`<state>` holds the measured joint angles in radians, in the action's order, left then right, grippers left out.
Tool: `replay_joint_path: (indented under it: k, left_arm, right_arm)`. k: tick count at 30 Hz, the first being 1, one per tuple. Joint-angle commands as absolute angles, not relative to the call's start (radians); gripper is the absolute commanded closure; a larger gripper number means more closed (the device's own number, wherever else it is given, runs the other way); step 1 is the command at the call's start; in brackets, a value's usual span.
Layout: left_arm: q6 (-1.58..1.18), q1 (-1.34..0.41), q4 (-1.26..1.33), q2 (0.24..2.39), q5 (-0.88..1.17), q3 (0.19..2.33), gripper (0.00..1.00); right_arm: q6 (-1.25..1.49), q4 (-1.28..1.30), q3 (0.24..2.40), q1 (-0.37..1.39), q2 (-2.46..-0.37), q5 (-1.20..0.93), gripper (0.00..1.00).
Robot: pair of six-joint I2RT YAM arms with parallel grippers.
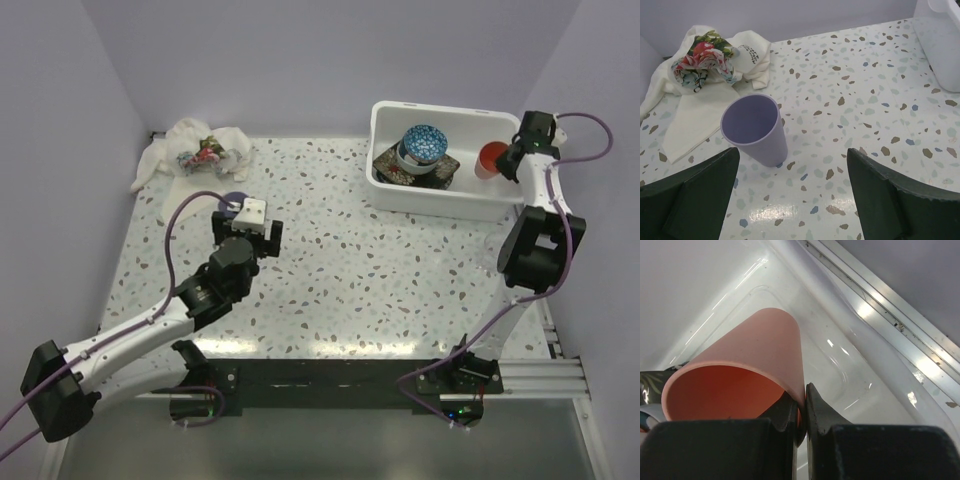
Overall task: Place the mixed dishes into the plastic bin
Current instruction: Place the cup in the plastic bin.
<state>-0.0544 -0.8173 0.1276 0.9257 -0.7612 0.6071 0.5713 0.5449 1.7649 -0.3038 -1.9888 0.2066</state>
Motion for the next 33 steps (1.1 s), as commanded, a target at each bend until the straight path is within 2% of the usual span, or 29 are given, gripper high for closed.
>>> replay_joint_path:
  k: [1,10,21,25,31,33]
  left_arm:
    - [-0.029,-0.810,0.202,0.940,-0.767,0.597,0.07]
    - [-0.021,-0.810,0.213,0.977,-0.767,0.595,0.07]
    - [-0.015,-0.810,0.222,1.012,-0.762,0.594,0.07]
    - [-0.014,-0.808,0.224,1.019,-0.762,0.594,0.08]
    - [-0.012,-0.808,0.225,1.020,-0.758,0.594,0.08]
    - [-0.014,-0.810,0.225,1.017,-0.756,0.595,0.07]
  right_arm:
    - [0.612,0.448,1.828,-0.321,-2.014,0.169,1.00]
    - [0.621,0.437,1.937,-0.334,-2.144,0.141,1.00]
    - [0.641,0.431,2.043,-0.337,-2.255,0.097,0.93]
    - [0.650,0.413,2.042,-0.337,-2.260,0.080,0.77]
    - [0.675,0.364,2.008,-0.337,-2.229,0.072,0.58]
    - [0.686,0.344,1.977,-0.339,-2.209,0.063,0.55]
